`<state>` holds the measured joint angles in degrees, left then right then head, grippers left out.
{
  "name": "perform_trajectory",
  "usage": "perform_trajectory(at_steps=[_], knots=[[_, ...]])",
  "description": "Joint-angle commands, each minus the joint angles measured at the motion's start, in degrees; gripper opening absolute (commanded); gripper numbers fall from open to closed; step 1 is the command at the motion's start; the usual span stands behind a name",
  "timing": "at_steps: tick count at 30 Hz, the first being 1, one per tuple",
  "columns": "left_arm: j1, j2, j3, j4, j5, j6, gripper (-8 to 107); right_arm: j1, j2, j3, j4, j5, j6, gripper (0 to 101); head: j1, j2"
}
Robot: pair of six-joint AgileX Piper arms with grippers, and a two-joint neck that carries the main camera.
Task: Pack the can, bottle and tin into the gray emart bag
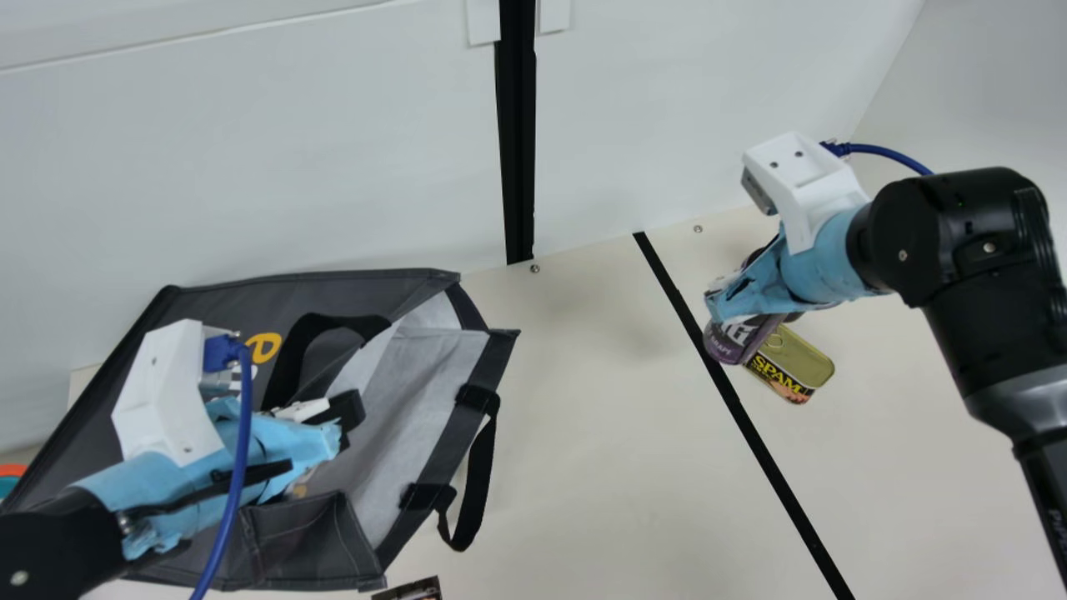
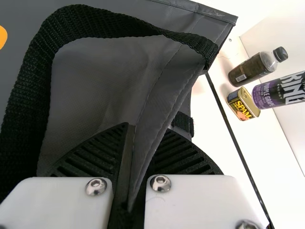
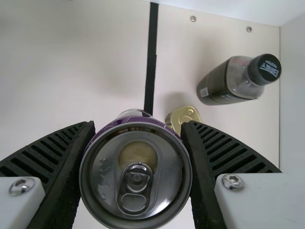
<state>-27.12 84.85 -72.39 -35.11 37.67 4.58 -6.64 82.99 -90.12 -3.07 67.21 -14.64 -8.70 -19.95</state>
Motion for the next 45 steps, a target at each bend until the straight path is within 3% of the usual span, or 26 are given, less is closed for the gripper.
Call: perform_trajectory(at_steps=[1, 18, 26, 45], knots=[[0.0, 0.0, 0.0, 0.0, 0.0, 0.0, 10, 1.35, -0.16, 0.21, -0.27, -0.08, 0.36, 0, -1.3, -0.05], [0.0, 0.0, 0.0, 0.0, 0.0, 0.0, 10, 11.77, -1.13, 0.91, -1.57, 0.57, 2.29, 0, -1.3, -0.05], [0.0, 0.0, 0.0, 0.0, 0.0, 0.0, 10, 15.39, -1.36, -0.35, 1.4, 2.69, 1.0, 0, -1.3, -0.05], [0.0, 0.0, 0.0, 0.0, 0.0, 0.0, 10, 21.18, -3.22, 3.17, 8.76, 2.69, -1.78, 0, -1.3, -0.05]])
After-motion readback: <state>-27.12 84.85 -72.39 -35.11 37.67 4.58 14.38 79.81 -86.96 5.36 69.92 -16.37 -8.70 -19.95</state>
